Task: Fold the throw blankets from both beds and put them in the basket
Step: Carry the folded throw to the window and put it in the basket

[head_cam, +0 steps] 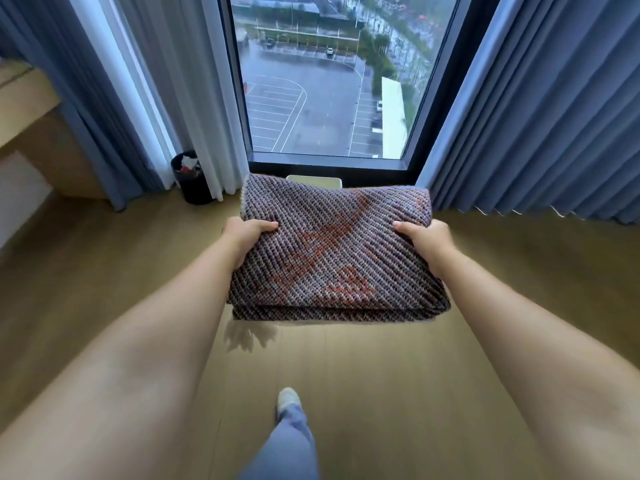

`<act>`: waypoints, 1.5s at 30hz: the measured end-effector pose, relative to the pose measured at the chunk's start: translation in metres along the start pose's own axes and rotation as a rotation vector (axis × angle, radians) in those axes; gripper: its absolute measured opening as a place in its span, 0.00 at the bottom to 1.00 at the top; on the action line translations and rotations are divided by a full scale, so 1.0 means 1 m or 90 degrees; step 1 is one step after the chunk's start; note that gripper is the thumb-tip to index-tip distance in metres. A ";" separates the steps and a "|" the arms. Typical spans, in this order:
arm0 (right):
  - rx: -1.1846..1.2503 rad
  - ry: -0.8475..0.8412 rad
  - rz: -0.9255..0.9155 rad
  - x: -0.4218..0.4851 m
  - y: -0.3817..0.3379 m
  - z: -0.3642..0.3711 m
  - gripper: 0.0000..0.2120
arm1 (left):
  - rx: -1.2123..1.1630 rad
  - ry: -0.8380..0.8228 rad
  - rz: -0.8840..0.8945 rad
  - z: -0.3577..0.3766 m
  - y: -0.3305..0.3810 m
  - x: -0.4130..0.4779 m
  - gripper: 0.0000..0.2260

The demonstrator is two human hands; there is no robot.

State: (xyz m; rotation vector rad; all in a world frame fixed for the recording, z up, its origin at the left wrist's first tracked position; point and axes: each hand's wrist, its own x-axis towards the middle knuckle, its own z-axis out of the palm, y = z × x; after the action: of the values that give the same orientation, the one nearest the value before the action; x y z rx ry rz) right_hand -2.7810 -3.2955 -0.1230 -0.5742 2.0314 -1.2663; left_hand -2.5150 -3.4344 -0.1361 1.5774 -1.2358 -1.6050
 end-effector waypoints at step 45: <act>-0.061 -0.007 0.150 1.055 -0.029 0.403 0.20 | 0.124 0.077 -0.084 0.258 0.118 1.075 0.16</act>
State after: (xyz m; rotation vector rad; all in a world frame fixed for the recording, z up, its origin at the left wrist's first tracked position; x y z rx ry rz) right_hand -3.2040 -4.2559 -0.5428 -0.3707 2.0900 -1.0296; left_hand -2.9449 -4.3765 -0.5406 1.8831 -1.2779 -1.4800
